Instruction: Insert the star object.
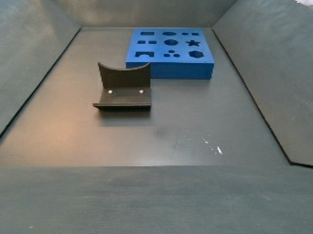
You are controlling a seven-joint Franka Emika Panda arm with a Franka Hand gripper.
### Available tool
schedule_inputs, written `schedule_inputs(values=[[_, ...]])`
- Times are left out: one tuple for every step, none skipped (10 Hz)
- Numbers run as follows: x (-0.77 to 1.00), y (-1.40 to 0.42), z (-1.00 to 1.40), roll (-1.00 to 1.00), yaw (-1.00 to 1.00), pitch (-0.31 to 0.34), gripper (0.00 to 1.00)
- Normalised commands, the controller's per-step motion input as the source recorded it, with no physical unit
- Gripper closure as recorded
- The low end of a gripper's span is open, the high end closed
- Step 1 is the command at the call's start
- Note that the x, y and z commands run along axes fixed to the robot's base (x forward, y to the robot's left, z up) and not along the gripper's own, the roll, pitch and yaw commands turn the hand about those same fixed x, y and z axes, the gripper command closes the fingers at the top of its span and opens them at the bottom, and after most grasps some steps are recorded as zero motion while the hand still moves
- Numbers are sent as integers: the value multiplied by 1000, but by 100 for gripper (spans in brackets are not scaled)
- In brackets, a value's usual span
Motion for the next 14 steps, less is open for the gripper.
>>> schedule_inputs(values=[[-423, 440, -1000, 41, 74, -84, 100], [-343, 400, -1000, 49, 37, -107, 100], [-320, 309, -1000, 33, 0, -104, 100], [-440, 220, -851, 0, -109, -203, 100], [-480, 186, -714, -9, -246, -247, 100], [-377, 214, -723, 0, -191, -237, 100], [-217, 257, -740, 10, -51, -229, 100], [-120, 134, -743, 26, -3, -220, 100], [-143, 80, -643, 40, -43, -190, 100], [-89, 34, -417, 84, -91, -76, 100], [-91, 40, -283, 126, -126, -1, 100], [-46, 63, -183, 57, -149, 0, 100], [-29, 29, -160, 70, -157, 0, 100], [-89, 0, -206, 127, 0, 7, 100]])
